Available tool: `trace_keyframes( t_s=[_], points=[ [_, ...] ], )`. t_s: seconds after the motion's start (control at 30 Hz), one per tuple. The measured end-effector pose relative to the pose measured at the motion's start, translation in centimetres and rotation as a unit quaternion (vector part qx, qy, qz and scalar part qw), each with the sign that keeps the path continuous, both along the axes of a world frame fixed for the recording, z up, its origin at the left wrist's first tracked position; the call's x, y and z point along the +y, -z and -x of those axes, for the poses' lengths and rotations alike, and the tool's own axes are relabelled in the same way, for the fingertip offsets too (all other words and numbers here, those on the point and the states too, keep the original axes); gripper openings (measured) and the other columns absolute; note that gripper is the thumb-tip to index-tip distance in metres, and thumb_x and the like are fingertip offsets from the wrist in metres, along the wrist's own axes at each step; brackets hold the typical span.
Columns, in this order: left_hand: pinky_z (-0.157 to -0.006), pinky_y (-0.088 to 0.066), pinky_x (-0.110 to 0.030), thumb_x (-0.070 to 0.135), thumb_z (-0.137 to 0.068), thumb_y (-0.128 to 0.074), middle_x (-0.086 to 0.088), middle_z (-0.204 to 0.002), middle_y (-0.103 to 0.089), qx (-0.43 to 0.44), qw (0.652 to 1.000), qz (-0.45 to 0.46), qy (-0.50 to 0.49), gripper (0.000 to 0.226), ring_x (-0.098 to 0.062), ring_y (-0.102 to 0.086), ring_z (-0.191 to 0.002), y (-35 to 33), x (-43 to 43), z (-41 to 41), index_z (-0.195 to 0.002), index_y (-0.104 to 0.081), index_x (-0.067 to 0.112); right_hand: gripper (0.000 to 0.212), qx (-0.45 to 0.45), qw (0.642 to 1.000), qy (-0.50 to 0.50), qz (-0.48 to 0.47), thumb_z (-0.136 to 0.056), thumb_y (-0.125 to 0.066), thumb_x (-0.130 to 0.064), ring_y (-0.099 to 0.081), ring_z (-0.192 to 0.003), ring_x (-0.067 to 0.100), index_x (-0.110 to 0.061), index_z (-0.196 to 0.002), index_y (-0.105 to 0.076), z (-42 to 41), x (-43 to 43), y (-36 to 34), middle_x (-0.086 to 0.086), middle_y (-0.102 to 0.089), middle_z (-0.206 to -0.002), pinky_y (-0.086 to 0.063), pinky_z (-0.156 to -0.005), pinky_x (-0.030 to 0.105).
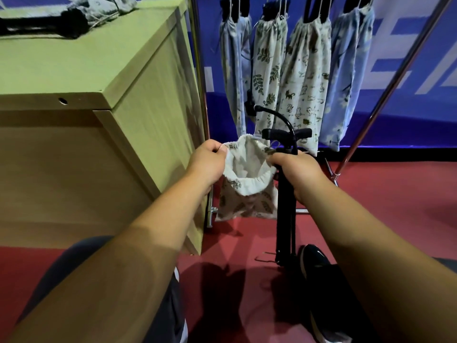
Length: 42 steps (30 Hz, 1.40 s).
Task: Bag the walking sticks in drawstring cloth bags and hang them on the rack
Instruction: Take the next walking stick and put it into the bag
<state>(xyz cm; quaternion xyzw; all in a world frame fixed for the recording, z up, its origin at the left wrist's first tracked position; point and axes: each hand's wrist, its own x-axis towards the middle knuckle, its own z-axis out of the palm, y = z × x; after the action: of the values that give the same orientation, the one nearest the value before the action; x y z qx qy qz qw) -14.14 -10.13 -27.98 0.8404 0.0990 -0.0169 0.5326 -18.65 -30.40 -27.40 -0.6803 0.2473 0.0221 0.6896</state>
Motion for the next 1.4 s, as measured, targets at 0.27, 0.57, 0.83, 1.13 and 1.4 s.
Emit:
trace_keyframes(
  t_s=[0.27,0.57,0.83,1.13,1.4],
  points=[
    [-0.052,-0.038,-0.025,0.037,-0.107,-0.058,0.003,-0.071,-0.058,-0.090,0.992,-0.067,0.052,0.020,-0.008,-0.048,-0.057,-0.2,0.0,0.5,-0.094,-0.068,0.024,0.020,-0.013,0.995,-0.014,0.101,-0.074,-0.083,-0.027,-0.066,-0.062,0.024,-0.011,-0.086,-0.077,0.5,-0.9,0.2,0.006,-0.075,-0.075,-0.052,-0.060,0.035],
    [-0.060,-0.041,-0.028,0.037,-0.101,-0.065,0.010,-0.068,-0.058,-0.070,0.993,-0.069,0.068,0.019,-0.012,-0.052,-0.062,0.2,0.1,0.1,-0.086,-0.069,0.025,0.027,-0.059,0.996,-0.028,0.058,-0.084,-0.088,-0.041,-0.065,-0.063,0.022,-0.022,-0.095,-0.072,1.2,-1.4,-1.0,0.001,-0.067,-0.073,-0.055,-0.061,0.034],
    [-0.078,-0.054,-0.026,0.022,-0.086,-0.074,-0.002,-0.083,-0.076,0.074,0.993,0.091,-0.016,0.015,-0.022,-0.072,-0.082,-0.6,0.3,-0.5,-0.095,-0.079,0.012,0.025,-0.068,0.985,-0.149,-0.049,-0.089,-0.083,-0.027,-0.055,-0.057,0.024,-0.013,-0.095,-0.064,2.6,-1.1,-1.5,0.006,-0.054,-0.067,-0.049,-0.066,0.043],
    [-0.068,-0.068,-0.047,0.015,-0.093,-0.068,-0.018,-0.102,-0.081,0.178,0.956,0.228,-0.053,0.013,-0.030,-0.077,-0.076,-1.6,0.9,-0.5,-0.098,-0.080,0.013,0.021,0.002,0.978,-0.210,0.016,-0.090,-0.078,-0.027,-0.053,-0.062,0.025,-0.014,-0.082,-0.064,3.6,-2.1,0.6,0.010,-0.057,-0.072,-0.049,-0.064,0.037],
    [-0.075,-0.066,-0.041,0.027,-0.092,-0.077,-0.011,-0.091,-0.082,0.143,0.966,0.210,-0.057,0.022,-0.028,-0.080,-0.082,-1.5,1.9,-0.4,-0.106,-0.079,0.010,0.024,0.070,0.972,-0.205,0.088,-0.083,-0.084,-0.032,-0.059,-0.059,0.026,-0.017,-0.086,-0.065,3.7,-3.2,2.7,0.007,-0.061,-0.072,-0.051,-0.063,0.039]
  ],
)
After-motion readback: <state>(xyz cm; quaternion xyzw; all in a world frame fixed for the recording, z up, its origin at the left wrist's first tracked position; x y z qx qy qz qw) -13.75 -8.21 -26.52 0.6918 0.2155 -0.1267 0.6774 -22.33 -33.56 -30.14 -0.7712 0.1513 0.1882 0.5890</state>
